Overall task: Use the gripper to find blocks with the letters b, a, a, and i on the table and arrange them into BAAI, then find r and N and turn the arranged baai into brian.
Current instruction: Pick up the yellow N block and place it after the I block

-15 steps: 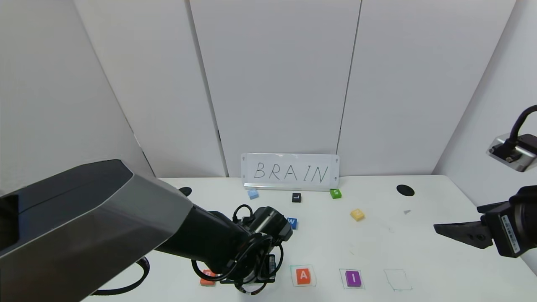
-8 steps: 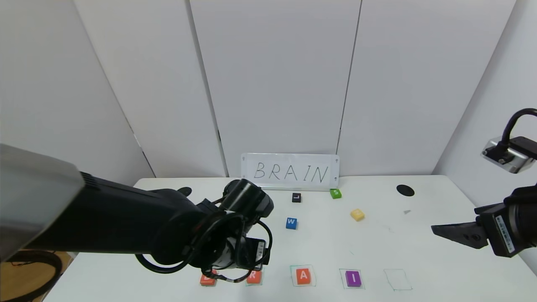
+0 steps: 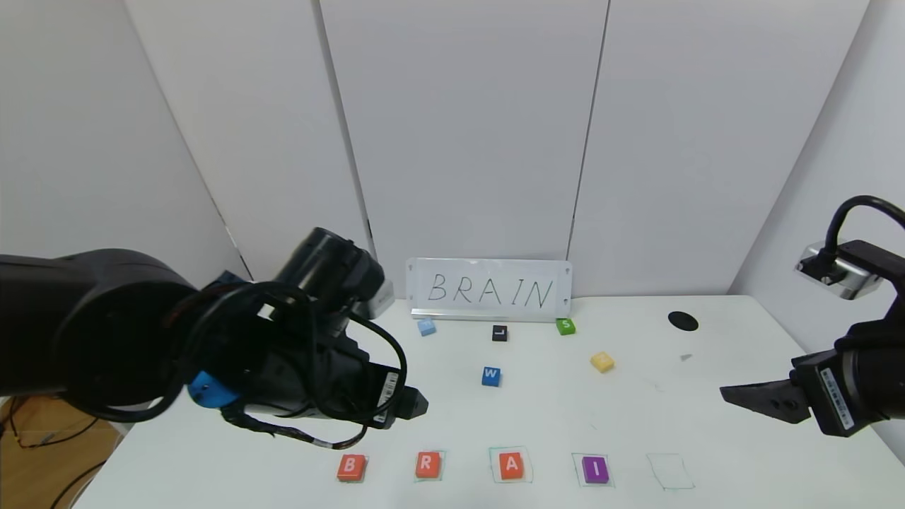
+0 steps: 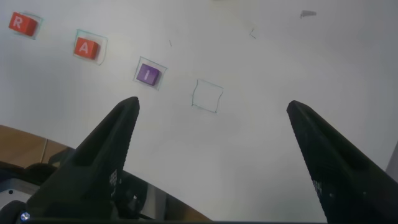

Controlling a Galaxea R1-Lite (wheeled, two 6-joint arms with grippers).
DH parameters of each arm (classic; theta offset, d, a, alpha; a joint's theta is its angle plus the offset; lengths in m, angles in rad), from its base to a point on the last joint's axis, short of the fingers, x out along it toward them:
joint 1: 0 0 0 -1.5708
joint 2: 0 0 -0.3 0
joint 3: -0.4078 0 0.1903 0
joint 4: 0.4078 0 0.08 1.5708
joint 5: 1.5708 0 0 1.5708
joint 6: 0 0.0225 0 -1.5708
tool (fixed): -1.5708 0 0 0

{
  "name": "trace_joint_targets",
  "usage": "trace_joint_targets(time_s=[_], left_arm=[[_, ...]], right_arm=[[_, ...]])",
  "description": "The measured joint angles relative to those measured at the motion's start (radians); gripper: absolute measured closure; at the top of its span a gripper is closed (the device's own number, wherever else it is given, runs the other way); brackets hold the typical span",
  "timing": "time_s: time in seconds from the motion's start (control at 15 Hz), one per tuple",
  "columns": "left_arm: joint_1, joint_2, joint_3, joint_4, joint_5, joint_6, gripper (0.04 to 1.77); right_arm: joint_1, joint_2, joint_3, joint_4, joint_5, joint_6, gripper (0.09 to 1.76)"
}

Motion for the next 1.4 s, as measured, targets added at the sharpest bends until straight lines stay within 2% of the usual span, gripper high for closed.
trace_joint_targets(time_s=[0.2, 0.33, 0.47, 0.6, 0.93, 1.4], left_arm=[[0.129, -0.077, 0.025, 0.001, -0.102, 0.118, 0.13], [0.185, -0.114, 0.024, 0.002, -0.136, 0.133, 0.12], [0.214, -0.147, 0.01, 0.033, -0.189, 0.147, 0.12], [0.239, -0.168, -0.017, 0.099, -0.2, 0.177, 0.11], [0.311, -0.211, -0.059, 0.109, -0.238, 0.181, 0.11], [0.352, -0.214, -0.066, 0.1, -0.231, 0.195, 0.1]], right_arm=[[0.0, 0.059, -0.003, -0.004, 0.049, -0.047, 0.14], [-0.024, 0.129, -0.036, -0.004, 0.074, -0.088, 0.14], [-0.053, 0.213, -0.104, 0.004, 0.094, -0.109, 0.14], [-0.085, 0.312, -0.206, 0.041, 0.104, -0.137, 0.14], [-0.117, 0.564, -0.446, 0.134, 0.108, -0.173, 0.14], [-0.096, 0.843, -0.636, 0.131, 0.103, -0.199, 0.14]])
